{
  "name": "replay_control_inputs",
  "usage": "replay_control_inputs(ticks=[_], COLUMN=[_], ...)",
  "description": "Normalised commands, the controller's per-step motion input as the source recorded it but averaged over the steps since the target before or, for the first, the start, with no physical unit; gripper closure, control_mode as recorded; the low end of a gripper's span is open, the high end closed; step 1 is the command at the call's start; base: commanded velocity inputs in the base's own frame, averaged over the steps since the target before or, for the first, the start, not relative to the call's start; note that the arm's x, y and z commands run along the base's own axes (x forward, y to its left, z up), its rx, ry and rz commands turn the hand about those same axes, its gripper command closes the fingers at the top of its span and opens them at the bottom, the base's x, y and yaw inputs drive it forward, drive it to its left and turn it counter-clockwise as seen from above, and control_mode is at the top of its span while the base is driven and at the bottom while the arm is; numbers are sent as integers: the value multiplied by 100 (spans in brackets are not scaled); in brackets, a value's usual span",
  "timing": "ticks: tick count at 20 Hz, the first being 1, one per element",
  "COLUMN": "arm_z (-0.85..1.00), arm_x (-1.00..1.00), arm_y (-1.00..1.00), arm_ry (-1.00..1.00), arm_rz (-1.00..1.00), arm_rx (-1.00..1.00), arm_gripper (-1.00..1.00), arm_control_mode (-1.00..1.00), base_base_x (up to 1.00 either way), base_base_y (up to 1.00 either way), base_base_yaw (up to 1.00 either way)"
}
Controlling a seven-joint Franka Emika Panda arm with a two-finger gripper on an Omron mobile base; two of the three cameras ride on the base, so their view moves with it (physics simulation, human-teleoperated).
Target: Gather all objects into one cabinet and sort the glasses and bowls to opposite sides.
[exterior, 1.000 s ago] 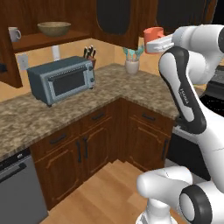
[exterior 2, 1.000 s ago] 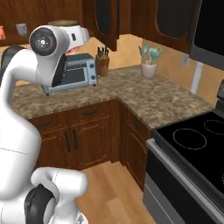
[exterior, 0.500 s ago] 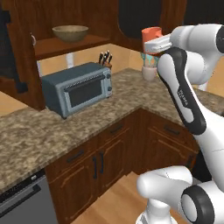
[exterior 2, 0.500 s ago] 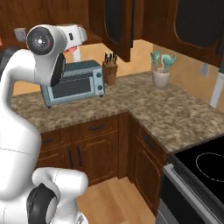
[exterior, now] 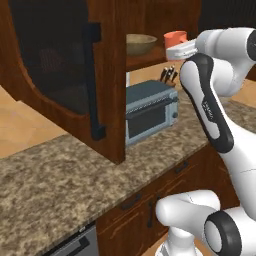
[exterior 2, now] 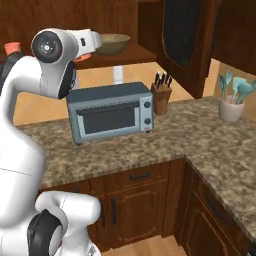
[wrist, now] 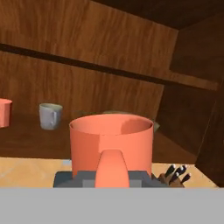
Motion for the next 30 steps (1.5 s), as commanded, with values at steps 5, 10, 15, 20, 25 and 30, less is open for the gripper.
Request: replay_control_inputs(ticks=[5,10,15,20,25,30], arm_z=[0,0,0,0,0,0], arm_x=[0,0,0,0,0,0], arm_y=[0,0,0,0,0,0], arm_ry=[0,0,0,0,0,0], arm_rz=[0,0,0,0,0,0], arm_rx=[0,0,0,0,0,0], arm_gripper=[100,100,100,100,100,100], arm_control_mode=[100,100,100,100,100,100], base_base_x=[36,37,17,2,48,100], base_base_y=[-1,-6,-2,-63,-66,7], base_base_yaw=[48,35,13,3,9,0])
